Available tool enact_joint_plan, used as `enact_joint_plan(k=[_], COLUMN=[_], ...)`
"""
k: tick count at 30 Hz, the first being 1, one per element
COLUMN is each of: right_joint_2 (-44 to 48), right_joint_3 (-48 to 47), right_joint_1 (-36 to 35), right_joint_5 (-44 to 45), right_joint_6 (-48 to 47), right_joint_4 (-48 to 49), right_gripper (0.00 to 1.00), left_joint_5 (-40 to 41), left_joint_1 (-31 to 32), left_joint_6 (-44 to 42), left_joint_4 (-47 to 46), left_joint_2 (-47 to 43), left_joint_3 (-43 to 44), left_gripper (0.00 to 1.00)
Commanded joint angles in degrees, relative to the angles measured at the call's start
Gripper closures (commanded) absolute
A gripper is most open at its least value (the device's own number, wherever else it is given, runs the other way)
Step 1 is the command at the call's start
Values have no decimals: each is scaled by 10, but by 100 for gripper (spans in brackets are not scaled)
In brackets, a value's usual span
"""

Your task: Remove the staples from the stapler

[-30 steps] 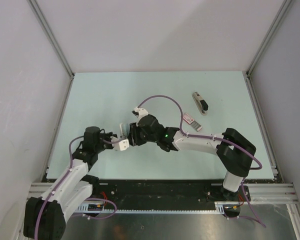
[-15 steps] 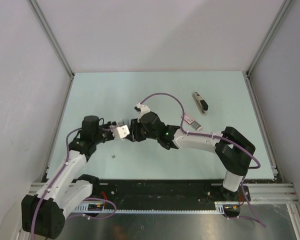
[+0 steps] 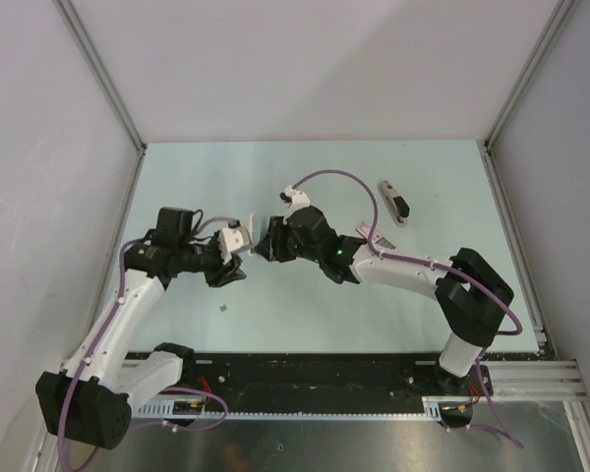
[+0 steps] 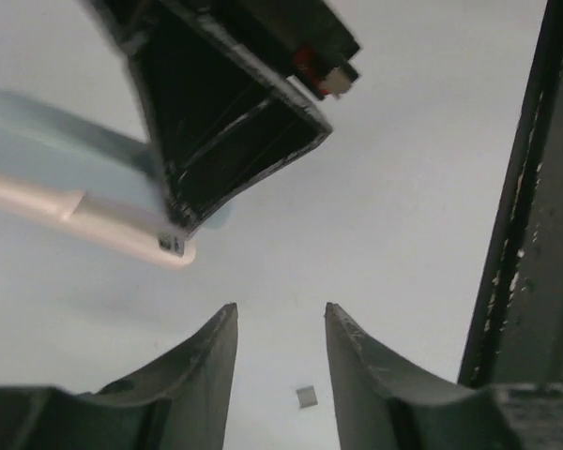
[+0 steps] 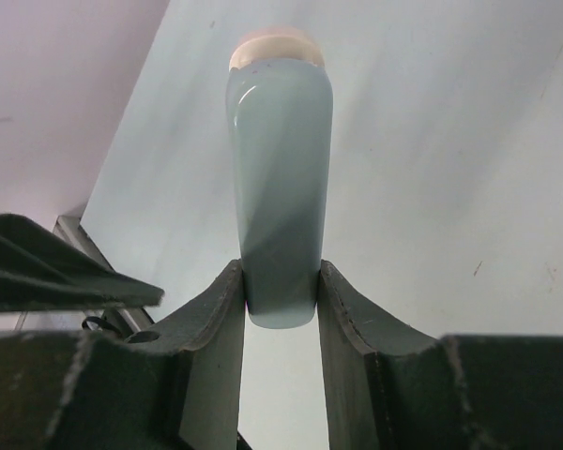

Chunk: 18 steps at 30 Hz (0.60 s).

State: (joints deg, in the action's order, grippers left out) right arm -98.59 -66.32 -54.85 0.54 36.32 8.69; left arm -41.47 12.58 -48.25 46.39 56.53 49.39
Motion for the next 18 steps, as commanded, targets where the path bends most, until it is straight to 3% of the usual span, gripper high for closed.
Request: enact_joint_plan(k=[1, 8, 18], right_joint_2=[35, -40, -245], right_joint_3=[-21, -80, -366], right_joint_1=[9, -13, -79], right_joint_5=[29, 83, 143], right_joint_6=[-24, -55, -106], right_joint_4=[-17, -150, -395], right_gripper=[100, 100, 100], left_joint_5=[-70, -71, 17], left_joint_1=[-60, -222, -257], left_joint_6=[64, 196, 302], left_joint_4=[37, 29, 3], left_joint_2=[17, 124, 142], left_joint_3=[85, 213, 230], left_gripper=[48, 5, 0])
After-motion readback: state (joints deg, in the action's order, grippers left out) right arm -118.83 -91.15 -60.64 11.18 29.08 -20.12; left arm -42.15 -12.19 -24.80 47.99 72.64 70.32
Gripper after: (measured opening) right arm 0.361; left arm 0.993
